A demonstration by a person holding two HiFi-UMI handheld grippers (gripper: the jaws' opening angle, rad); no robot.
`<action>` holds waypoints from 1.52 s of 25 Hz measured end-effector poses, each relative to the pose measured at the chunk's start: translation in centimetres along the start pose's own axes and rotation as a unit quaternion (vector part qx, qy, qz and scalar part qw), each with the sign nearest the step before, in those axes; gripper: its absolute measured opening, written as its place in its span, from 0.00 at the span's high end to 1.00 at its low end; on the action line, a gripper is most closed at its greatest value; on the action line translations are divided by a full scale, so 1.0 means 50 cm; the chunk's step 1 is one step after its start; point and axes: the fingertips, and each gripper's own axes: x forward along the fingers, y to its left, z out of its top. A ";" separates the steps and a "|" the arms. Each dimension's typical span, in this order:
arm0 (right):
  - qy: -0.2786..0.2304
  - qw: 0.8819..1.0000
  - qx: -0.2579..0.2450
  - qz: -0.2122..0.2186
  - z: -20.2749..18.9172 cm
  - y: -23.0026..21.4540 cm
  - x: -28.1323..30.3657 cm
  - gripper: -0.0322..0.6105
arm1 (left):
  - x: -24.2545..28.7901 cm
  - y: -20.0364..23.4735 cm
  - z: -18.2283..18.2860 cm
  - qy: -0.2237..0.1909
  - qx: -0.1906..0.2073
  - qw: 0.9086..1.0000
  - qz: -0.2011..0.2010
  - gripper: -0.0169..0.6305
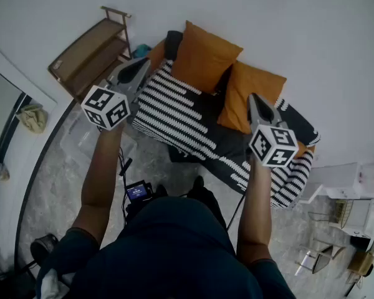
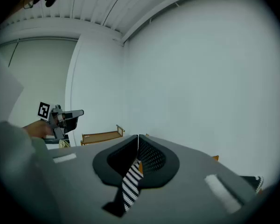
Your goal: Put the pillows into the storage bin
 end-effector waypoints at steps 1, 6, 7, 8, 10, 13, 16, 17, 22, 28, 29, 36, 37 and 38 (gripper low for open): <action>0.001 1.000 -0.002 0.001 -0.001 0.004 0.004 0.93 | -0.003 0.006 -0.002 0.000 -0.002 1.000 0.002 0.98; 0.008 1.000 -0.008 0.007 -0.003 0.015 0.035 0.93 | -0.014 0.034 -0.017 0.002 -0.016 1.000 0.011 0.98; 0.010 1.000 -0.009 0.010 -0.003 0.016 0.046 0.93 | -0.016 0.041 -0.022 0.003 -0.020 1.000 0.015 0.98; 0.011 1.000 -0.010 0.012 -0.002 0.016 0.059 0.93 | -0.018 0.051 -0.026 0.003 -0.023 1.000 0.019 0.98; 0.014 1.000 -0.012 0.019 -0.003 0.017 0.086 0.93 | -0.021 0.071 -0.037 0.003 -0.034 0.999 0.029 0.98; 0.018 0.999 -0.015 0.037 -0.006 0.018 0.129 0.92 | -0.020 0.104 -0.069 0.004 -0.062 0.997 0.045 0.98; 0.026 0.998 -0.024 0.056 -0.004 0.005 0.180 0.92 | 0.001 0.138 -0.111 0.003 -0.098 0.993 0.059 0.98; 0.031 0.997 -0.030 0.060 -0.006 -0.005 0.201 0.91 | 0.014 0.148 -0.130 0.003 -0.112 0.992 0.064 0.98; 0.058 0.993 -0.056 0.083 -0.032 -0.095 0.333 0.91 | 0.107 0.203 -0.262 0.012 -0.177 0.979 0.098 0.95; 0.097 0.986 -0.076 0.113 -0.090 -0.211 0.527 0.84 | 0.238 0.274 -0.444 0.021 -0.234 0.960 0.150 0.90; 0.103 0.984 -0.083 0.121 -0.100 -0.221 0.560 0.83 | 0.256 0.286 -0.476 0.023 -0.243 0.956 0.160 0.89; 0.151 0.964 -0.149 0.157 -0.185 -0.278 0.788 0.71 | 0.359 0.366 -0.739 0.028 -0.342 0.910 0.233 0.80; 0.160 0.960 -0.164 0.159 -0.202 -0.286 0.821 0.69 | 0.370 0.372 -0.778 0.029 -0.356 0.902 0.241 0.79; 0.169 0.956 -0.180 0.160 -0.217 -0.294 0.854 0.67 | 0.381 0.376 -0.815 0.030 -0.369 0.895 0.249 0.78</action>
